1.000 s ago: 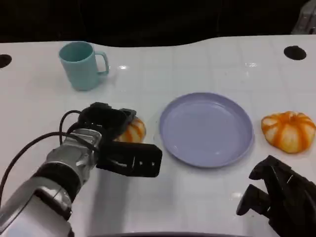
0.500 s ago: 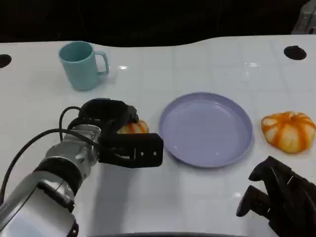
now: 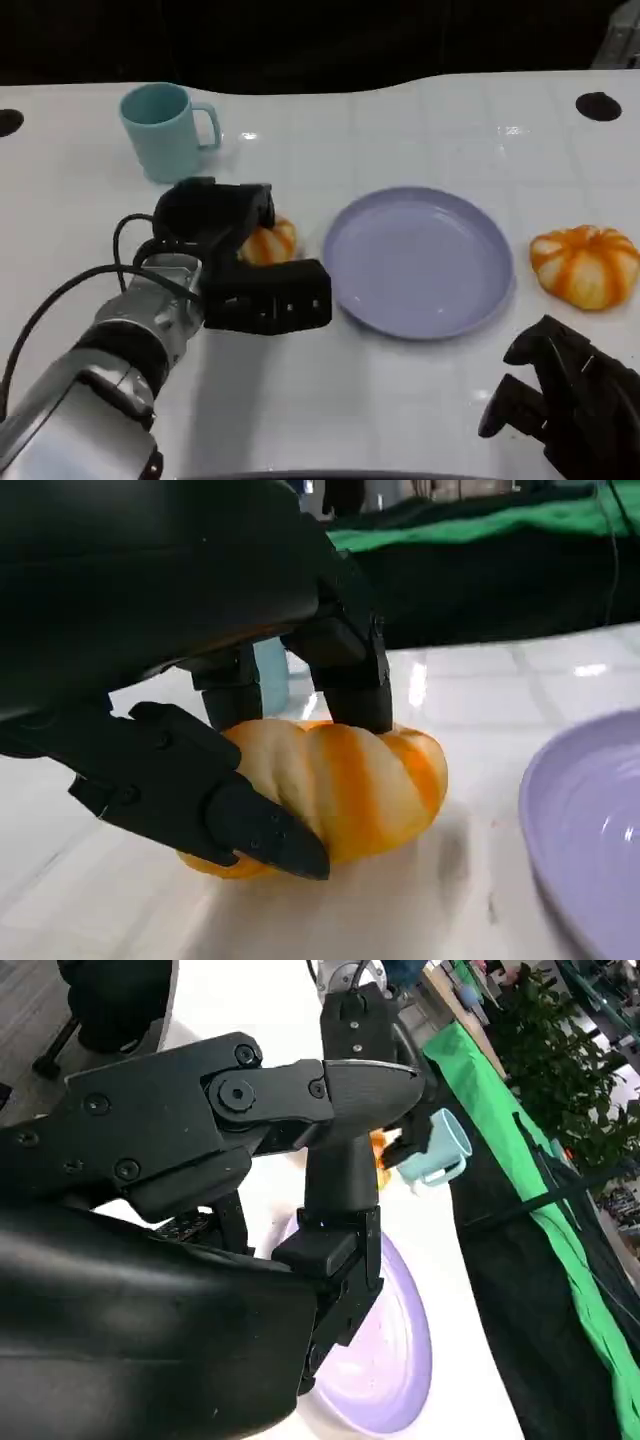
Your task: Grasp the bread from the table and place it into the plate.
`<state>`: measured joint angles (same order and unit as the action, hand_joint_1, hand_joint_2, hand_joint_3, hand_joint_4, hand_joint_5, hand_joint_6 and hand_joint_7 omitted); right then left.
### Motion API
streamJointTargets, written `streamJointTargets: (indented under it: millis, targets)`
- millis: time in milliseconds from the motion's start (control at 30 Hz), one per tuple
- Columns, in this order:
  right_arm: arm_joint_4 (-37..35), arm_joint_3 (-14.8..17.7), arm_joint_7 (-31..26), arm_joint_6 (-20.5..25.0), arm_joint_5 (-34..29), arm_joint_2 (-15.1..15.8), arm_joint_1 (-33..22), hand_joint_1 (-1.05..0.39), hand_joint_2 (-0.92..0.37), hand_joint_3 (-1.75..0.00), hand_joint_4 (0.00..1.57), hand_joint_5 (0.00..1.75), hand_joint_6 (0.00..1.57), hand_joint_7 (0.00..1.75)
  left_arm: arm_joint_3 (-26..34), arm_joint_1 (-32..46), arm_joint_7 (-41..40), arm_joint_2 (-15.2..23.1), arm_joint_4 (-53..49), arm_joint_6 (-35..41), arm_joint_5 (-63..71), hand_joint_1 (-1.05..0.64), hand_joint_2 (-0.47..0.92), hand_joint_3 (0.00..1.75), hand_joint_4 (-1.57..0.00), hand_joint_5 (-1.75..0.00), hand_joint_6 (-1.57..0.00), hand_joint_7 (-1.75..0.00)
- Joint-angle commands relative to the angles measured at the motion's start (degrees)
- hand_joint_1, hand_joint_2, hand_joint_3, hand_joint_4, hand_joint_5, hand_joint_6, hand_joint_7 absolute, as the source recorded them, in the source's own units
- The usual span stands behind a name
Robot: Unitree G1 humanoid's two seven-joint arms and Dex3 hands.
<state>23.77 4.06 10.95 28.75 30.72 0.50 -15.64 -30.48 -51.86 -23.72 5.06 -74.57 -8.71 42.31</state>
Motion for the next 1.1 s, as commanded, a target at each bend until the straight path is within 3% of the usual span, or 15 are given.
streamJointTargets:
  millis: [33,100,167,267,300,367,400,467,500,533,600,700,767,800,1100]
  targets:
    - [-0.1,0.8,0.1,-0.5,0.4,0.6,0.4,-0.48,-0.92,-0.26,0.64,1.75,0.52,1.59,1.9,-2.5,-1.4,-0.6,1.2,0.5,-2.2,-0.13,0.9,0.14,-0.85,-1.75,-0.56,-1.59]
    - [-0.3,0.8,0.3,-0.7,0.2,0.7,0.5,-0.48,-0.92,-0.26,0.65,1.75,0.53,1.59,3.2,-3.9,-0.7,-1.5,1.9,1.1,-3.5,-0.16,0.92,0.17,-0.84,-1.75,-0.55,-1.54]
    - [-0.5,0.7,0.4,-1.0,-0.1,0.9,0.5,-0.49,-0.92,-0.26,0.65,1.75,0.53,1.59,3.8,-5.0,-0.4,-2.3,2.4,1.8,-4.2,-0.2,0.92,0.17,-0.85,-1.75,-0.66,-1.01]
    - [-0.5,0.7,0.4,-1.0,-0.2,0.9,0.6,-0.49,-0.92,-0.26,0.65,1.75,0.53,1.59,3.7,-5.8,0.0,-3.0,3.0,1.5,-4.5,-0.21,0.92,0.16,-0.85,-1.75,-0.71,-0.82]
    - [-0.4,0.7,0.3,-0.9,-0.1,0.8,0.6,-0.5,-0.92,-0.25,0.65,1.75,0.54,1.59,3.4,-6.6,0.1,-3.8,3.6,0.9,-4.5,-0.22,0.9,0.15,-0.87,-1.75,-0.77,-0.94]
    - [-0.3,0.7,0.1,-0.7,-0.1,0.7,0.6,-0.5,-0.92,-0.25,0.66,1.75,0.55,1.6,2.9,-7.6,0.2,-4.8,4.2,0.1,-4.5,-0.22,0.9,0.14,-0.89,-1.75,-0.69,-1.39]
    - [-0.4,0.6,0.3,-0.9,0.0,0.7,0.5,-0.5,-0.92,-0.25,0.66,1.75,0.55,1.6,2.4,-8.0,0.3,-5.5,4.4,0.1,-4.2,-0.22,0.89,0.13,-0.89,-1.75,-0.67,-1.32]
    - [-0.5,0.6,0.6,-1.1,0.0,0.7,0.5,-0.49,-0.92,-0.25,0.66,1.75,0.54,1.6,1.9,-8.4,0.5,-6.1,4.5,0.1,-3.9,-0.21,0.88,0.1,-0.89,-1.75,-0.76,-0.82]
    - [-0.6,0.5,0.8,-1.2,0.0,0.7,0.5,-0.49,-0.92,-0.25,0.66,1.75,0.54,1.6,1.7,-8.6,1.0,-6.6,4.5,-0.2,-4.0,-0.21,0.89,0.1,-0.89,-1.75,-0.78,-0.87]
    - [-0.5,0.5,0.7,-1.1,0.0,0.7,0.5,-0.49,-0.92,-0.25,0.66,1.75,0.54,1.6,1.5,-8.7,1.4,-7.2,4.3,-1.1,-4.2,-0.21,0.89,0.11,-0.89,-1.75,-0.74,-1.18]
    - [-0.3,0.4,0.6,-0.9,0.1,0.7,0.5,-0.49,-0.92,-0.25,0.66,1.75,0.54,1.6,1.3,-8.8,1.8,-7.8,3.9,-2.1,-4.4,-0.2,0.89,0.13,-0.91,-1.75,-0.73,-1.43]
    - [-0.2,0.2,0.6,-1.1,-0.2,0.7,0.4,-0.49,-0.92,-0.26,0.66,1.75,0.54,1.6,0.5,-9.0,2.6,-8.7,3.5,-2.4,-3.9,-0.2,0.89,0.13,-0.91,-1.75,-0.73,-1.49]
    - [-0.2,-0.1,0.8,-1.5,-0.6,0.8,0.3,-0.49,-0.92,-0.28,0.66,1.75,0.54,1.6,-1.0,-9.5,3.8,-10.1,2.9,-1.9,-2.9,-0.24,0.89,0.15,-0.91,-1.75,-0.85,-0.91]
    - [-0.3,-0.2,0.8,-1.7,-0.7,0.8,0.2,-0.48,-0.92,-0.28,0.66,1.75,0.54,1.6,-1.6,-9.7,4.2,-10.9,2.6,-1.5,-2.5,-0.25,0.89,0.15,-0.91,-1.75,-0.87,-0.83]
    - [0.3,-1.0,0.3,-2.0,-1.0,0.6,-0.3,-0.47,-0.92,-0.32,0.66,1.75,0.53,1.6,-1.9,-10.4,6.6,-13.8,1.1,-0.5,-2.7,-0.24,0.89,0.15,-0.88,-1.75,-0.86,-0.7]
